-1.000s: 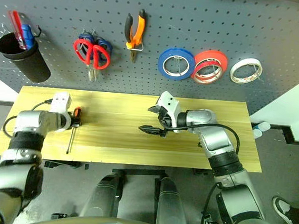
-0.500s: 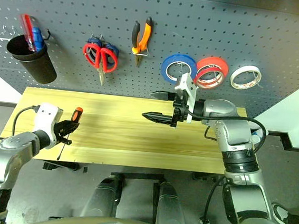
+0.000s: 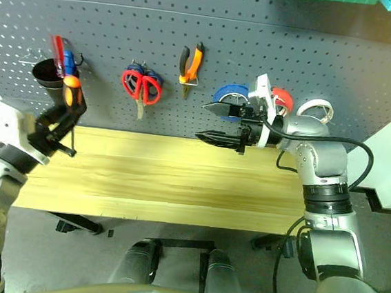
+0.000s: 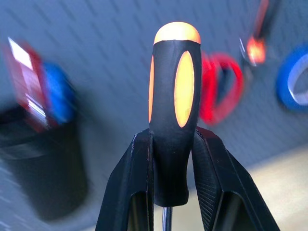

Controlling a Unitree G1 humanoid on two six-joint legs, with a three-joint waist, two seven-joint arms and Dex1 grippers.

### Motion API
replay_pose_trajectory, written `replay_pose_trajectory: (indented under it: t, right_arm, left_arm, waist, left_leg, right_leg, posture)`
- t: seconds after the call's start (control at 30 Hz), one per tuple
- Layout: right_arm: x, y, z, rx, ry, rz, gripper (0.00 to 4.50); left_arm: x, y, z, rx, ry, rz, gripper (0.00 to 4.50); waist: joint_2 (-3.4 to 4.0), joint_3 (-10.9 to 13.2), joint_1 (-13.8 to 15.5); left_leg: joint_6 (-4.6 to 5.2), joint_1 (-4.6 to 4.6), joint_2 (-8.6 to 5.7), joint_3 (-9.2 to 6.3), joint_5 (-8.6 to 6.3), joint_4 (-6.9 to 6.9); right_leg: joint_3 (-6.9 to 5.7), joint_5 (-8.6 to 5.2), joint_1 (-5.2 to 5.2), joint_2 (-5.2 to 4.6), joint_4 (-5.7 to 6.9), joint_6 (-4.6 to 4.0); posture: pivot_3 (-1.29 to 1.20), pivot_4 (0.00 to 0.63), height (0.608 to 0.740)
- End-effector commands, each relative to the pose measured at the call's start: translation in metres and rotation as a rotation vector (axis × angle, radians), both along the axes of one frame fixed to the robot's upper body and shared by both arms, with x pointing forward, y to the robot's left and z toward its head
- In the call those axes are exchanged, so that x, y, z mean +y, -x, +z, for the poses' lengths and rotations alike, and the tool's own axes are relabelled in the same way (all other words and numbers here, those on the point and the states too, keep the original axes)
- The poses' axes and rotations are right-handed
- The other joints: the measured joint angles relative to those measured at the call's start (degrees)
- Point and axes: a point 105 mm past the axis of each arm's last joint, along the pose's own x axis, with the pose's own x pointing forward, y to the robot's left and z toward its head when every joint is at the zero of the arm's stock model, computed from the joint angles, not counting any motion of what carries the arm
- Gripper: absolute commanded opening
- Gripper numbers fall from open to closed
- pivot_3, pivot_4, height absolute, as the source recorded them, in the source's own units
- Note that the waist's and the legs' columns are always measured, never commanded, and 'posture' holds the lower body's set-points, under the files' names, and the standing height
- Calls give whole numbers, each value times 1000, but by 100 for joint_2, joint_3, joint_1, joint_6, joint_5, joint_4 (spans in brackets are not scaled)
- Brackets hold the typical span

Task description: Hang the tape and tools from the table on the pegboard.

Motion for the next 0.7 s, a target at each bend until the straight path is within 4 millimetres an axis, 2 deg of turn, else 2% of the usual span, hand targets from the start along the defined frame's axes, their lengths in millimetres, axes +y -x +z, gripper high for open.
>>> replay_pose_trajectory:
  t: [0.03, 0.2, 0.3, 0.43, 0.5, 0.63, 0.7]
  right_arm:
    - [2, 4, 20, -72, -17, 26, 4500]
    - [8, 5, 26, -82, -32, 49, 4500]
    - [8, 5, 31, -96, -50, 55, 4500]
    - [9, 1, 37, -123, -72, 48, 4500]
    - [10, -1, 37, -128, -77, 45, 4500]
    - [12, -1, 31, -147, -53, 47, 4500]
    - [12, -2, 30, -152, -50, 39, 4500]
  left_arm:
    - [-1, 5, 32, -125, 0, 23, 763]
    - [-3, -2, 64, -220, 17, 39, 763]
    - [1, -7, 102, -305, 5, 75, 763]
    - [5, -19, 133, -373, -6, 82, 763]
    - [6, -25, 139, -386, -16, 77, 763]
    - [22, -48, 138, -395, 28, 105, 763]
    - [31, -61, 128, -373, 35, 122, 763]
  waist:
    - [1, -49, 99]
    - [-5, -105, 223]
    - [-9, -145, 273]
    - [11, -189, 357]
    - [19, -196, 392]
    - [21, -203, 418]
    - [20, -205, 417]
  left_leg:
    - [0, 1, 0, 0, 0, 3]
    - [-5, 79, 2, 1, -3, -3]
    - [-20, 81, 2, 2, -12, -3]
    - [-9, 81, 2, 8, -5, -6]
    - [-4, 82, 2, 8, -2, -11]
    - [-4, 86, 2, 5, 0, -15]
    - [-7, 85, 2, 6, 1, -10]
  right_leg:
    - [0, 1, 1, 1, 2, 1]
    - [-1, -1, 79, 3, -11, 1]
    - [-1, 1, 83, 4, -14, -1]
    - [-3, -2, 84, 2, -14, 5]
    - [-3, -2, 81, 5, -12, 7]
    - [-5, -3, 81, 9, -4, 7]
    - [-5, -3, 83, 8, -5, 7]
  posture:
    - [340, 43, 740]
    - [343, 39, 740]
    - [338, 36, 740]
    - [333, 33, 740]
    - [333, 33, 740]
    - [319, 35, 740]
    - [310, 43, 740]
